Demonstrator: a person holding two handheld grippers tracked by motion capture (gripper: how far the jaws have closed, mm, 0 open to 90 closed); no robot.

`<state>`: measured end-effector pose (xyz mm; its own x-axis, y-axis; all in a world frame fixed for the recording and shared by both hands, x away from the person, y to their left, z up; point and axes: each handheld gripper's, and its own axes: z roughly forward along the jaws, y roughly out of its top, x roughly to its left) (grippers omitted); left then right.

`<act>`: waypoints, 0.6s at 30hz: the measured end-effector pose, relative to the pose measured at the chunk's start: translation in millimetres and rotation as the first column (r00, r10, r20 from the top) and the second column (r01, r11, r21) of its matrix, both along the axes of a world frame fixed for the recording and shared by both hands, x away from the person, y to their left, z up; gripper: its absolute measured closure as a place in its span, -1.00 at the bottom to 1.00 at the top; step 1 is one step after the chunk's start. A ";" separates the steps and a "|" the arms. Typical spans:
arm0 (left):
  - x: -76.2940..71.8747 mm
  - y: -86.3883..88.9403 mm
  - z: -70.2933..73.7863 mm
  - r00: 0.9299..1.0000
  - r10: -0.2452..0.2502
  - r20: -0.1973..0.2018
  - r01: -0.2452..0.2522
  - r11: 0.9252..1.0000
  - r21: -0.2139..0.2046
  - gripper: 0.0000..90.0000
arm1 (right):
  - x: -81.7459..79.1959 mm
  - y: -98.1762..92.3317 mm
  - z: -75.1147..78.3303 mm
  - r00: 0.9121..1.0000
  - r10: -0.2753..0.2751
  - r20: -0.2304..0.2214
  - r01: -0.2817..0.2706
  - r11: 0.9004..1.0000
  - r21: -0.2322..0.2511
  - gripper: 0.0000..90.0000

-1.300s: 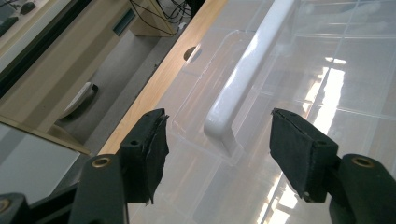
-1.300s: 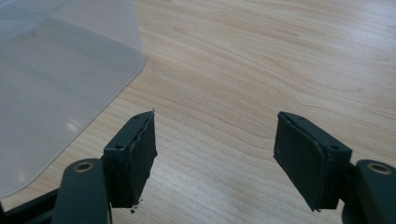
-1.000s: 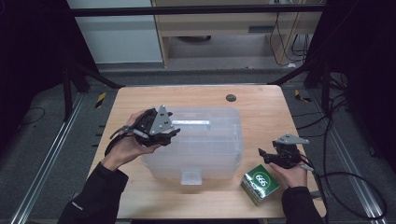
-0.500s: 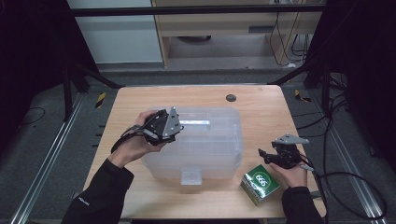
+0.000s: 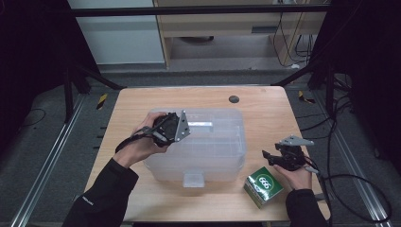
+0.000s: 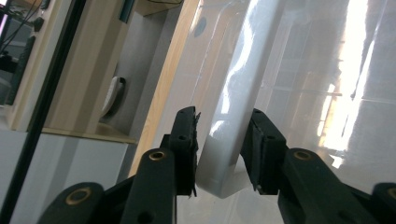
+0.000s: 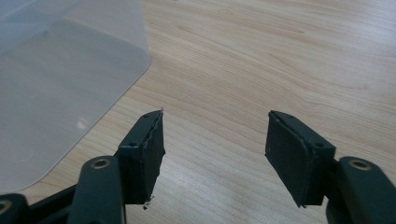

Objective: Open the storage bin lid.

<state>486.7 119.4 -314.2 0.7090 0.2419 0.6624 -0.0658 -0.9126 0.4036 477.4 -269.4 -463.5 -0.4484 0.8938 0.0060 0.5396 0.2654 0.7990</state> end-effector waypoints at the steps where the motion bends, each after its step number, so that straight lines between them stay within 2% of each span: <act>1: 0.2 -0.8 0.6 1.000 -0.004 0.012 0.004 1.000 0.023 0.51 | -0.6 0.1 1.5 1.000 0.002 0.005 -0.002 1.000 0.000 -0.12; 3: -0.4 -1.9 -0.4 1.000 0.003 0.013 -0.004 1.000 0.017 0.53 | -2.8 0.8 6.2 1.000 0.009 0.017 -0.009 1.000 -0.001 -0.05; 6: -0.8 -3.2 0.5 1.000 0.000 0.023 -0.001 0.999 0.048 0.54 | -6.5 1.5 14.8 0.999 0.011 0.033 -0.011 1.000 0.008 0.05; 8: -3.1 -4.3 -1.8 1.000 0.023 0.020 -0.024 0.999 0.034 0.55 | -11.2 1.8 24.7 0.998 0.014 0.053 -0.015 1.000 0.027 0.16; 10: -3.8 -5.2 -1.9 0.999 0.022 0.028 -0.023 0.999 0.046 0.56 | -12.2 1.8 26.9 0.998 0.016 0.054 -0.017 0.999 0.031 0.20; 11: -4.9 -6.2 -1.9 0.999 0.026 0.034 -0.028 0.998 0.059 0.56 | -15.5 2.2 32.8 0.998 0.026 0.058 -0.028 0.999 0.041 0.33; 12: -4.9 -6.2 -1.9 0.999 0.026 0.034 -0.028 0.998 0.059 0.56 | -15.5 2.2 32.8 0.998 0.026 0.058 -0.028 0.999 0.041 0.33; 13: -7.2 -6.8 -5.5 0.998 0.054 0.027 -0.055 0.998 0.019 0.57 | -19.2 3.2 38.8 0.998 0.041 0.056 -0.044 0.998 0.051 0.46; 16: -7.4 -6.9 -5.7 0.998 0.056 0.027 -0.056 0.998 0.020 0.57 | -22.1 4.7 44.2 0.997 0.055 0.058 -0.058 0.997 0.057 0.57; 17: -6.5 -7.1 -3.4 0.998 0.046 0.030 -0.048 0.998 0.051 0.57 | -24.9 6.6 49.3 0.996 0.070 0.057 -0.074 0.995 0.064 0.64; 18: -6.5 -7.1 -3.4 0.998 0.046 0.030 -0.048 0.998 0.051 0.57 | -24.9 6.6 49.3 0.996 0.070 0.057 -0.074 0.995 0.064 0.64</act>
